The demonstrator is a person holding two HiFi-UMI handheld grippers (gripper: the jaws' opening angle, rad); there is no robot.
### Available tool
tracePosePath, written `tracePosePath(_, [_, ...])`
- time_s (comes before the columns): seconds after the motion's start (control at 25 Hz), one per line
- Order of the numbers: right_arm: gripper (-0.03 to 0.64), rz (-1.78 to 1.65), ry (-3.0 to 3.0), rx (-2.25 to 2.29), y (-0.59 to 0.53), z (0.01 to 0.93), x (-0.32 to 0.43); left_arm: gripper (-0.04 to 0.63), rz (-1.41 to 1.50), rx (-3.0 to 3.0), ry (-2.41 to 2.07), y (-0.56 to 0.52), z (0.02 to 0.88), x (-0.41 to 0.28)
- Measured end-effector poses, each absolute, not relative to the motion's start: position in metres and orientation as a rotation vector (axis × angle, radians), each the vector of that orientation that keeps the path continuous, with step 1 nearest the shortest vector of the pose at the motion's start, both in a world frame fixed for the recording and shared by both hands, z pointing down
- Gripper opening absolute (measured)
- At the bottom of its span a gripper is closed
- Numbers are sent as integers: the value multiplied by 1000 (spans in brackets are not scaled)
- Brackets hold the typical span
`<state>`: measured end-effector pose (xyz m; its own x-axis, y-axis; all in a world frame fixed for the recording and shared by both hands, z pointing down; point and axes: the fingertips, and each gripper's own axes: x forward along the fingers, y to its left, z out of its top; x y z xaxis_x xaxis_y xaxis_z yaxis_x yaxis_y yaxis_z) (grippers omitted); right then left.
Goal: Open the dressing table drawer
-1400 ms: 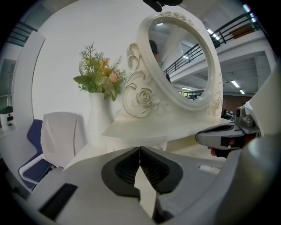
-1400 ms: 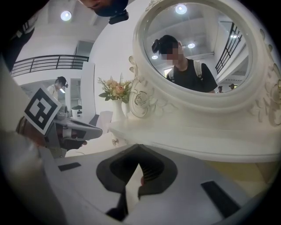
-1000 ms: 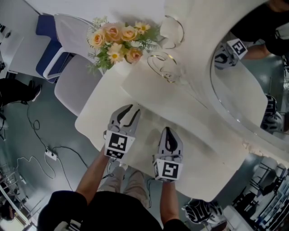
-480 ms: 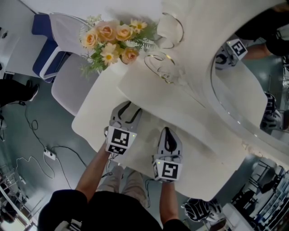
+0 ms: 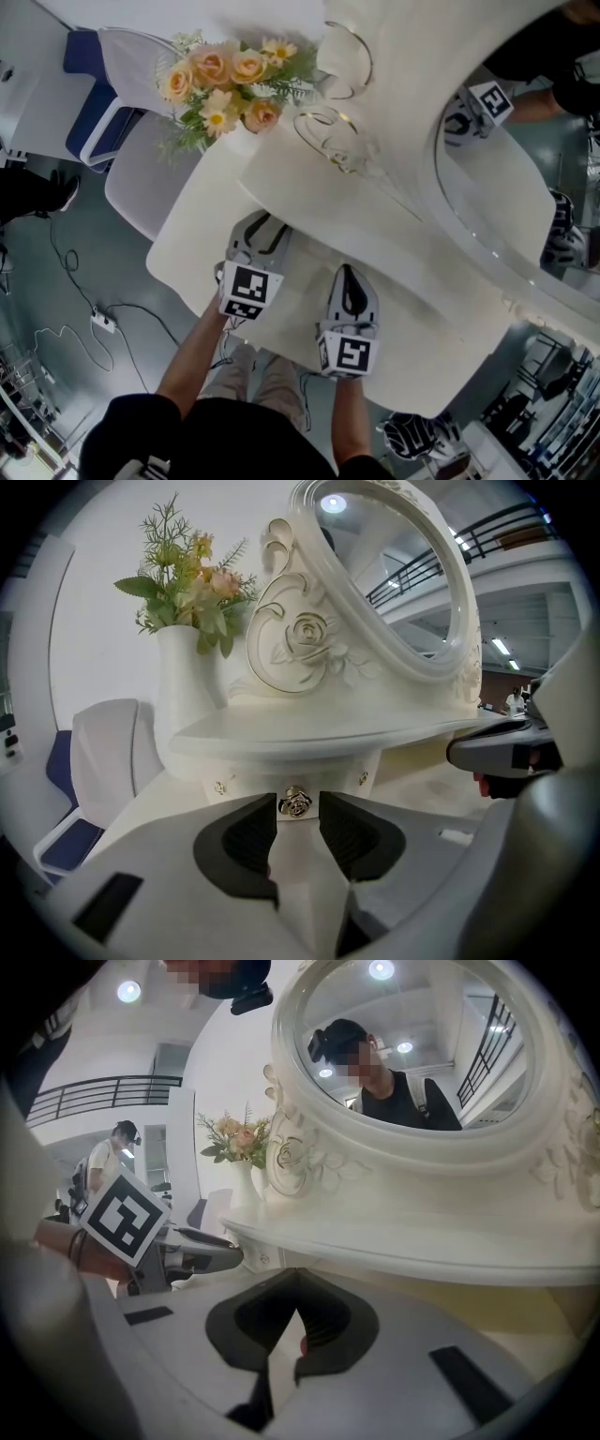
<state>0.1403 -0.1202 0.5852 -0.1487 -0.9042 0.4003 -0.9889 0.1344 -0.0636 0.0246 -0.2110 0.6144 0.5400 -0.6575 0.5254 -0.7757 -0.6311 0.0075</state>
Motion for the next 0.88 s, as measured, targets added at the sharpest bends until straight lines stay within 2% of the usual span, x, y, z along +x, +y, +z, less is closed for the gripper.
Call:
tracePosePath(0.2, [-3, 465, -2147, 1850, -120, 587, 143, 97, 727, 2533, -1236, -213, 615, 24])
tracePosePath(0.88, [-3, 459, -2161, 1835, -116, 586, 143, 92, 729, 2524, -1257, -207, 615, 21])
